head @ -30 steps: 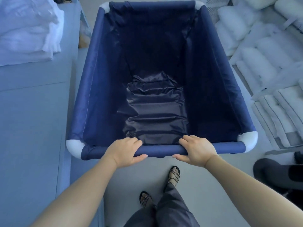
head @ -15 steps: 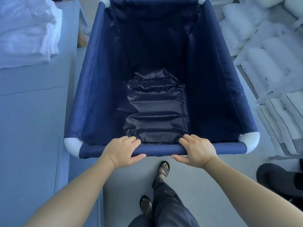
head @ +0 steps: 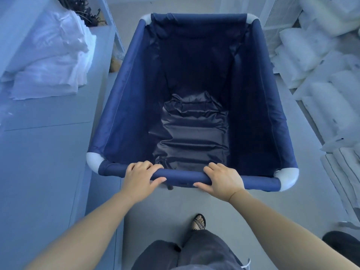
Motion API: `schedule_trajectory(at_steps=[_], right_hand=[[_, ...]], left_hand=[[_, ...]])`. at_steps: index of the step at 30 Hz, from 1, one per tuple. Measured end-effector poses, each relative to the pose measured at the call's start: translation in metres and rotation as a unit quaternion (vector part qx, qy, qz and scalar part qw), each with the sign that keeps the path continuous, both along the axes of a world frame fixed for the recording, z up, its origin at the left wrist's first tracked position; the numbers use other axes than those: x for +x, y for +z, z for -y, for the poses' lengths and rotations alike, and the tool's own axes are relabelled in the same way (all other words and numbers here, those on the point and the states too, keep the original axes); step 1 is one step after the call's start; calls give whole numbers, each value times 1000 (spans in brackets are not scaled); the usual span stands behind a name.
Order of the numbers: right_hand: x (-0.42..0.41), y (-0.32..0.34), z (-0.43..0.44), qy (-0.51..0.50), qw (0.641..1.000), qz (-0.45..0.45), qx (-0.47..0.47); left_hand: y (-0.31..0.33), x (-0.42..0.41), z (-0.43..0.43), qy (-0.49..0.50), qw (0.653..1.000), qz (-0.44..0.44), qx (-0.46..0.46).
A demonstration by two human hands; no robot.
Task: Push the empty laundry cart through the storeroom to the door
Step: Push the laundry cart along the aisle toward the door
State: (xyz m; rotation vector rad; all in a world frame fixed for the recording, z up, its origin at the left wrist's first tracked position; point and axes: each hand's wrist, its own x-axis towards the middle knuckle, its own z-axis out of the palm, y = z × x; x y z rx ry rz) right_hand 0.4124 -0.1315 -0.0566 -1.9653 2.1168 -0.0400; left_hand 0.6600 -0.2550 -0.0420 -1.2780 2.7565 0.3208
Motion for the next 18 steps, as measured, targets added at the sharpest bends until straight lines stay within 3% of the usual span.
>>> schedule_trajectory(at_steps=[11, 18], right_hand=[[-15, -4, 55, -9, 1000, -8, 8], [-27, -6, 94, -18, 1000, -17, 8]], left_hand=[[6, -22, 66, -9, 990, 109, 94], [-1, -33, 110, -26, 993, 86, 71]])
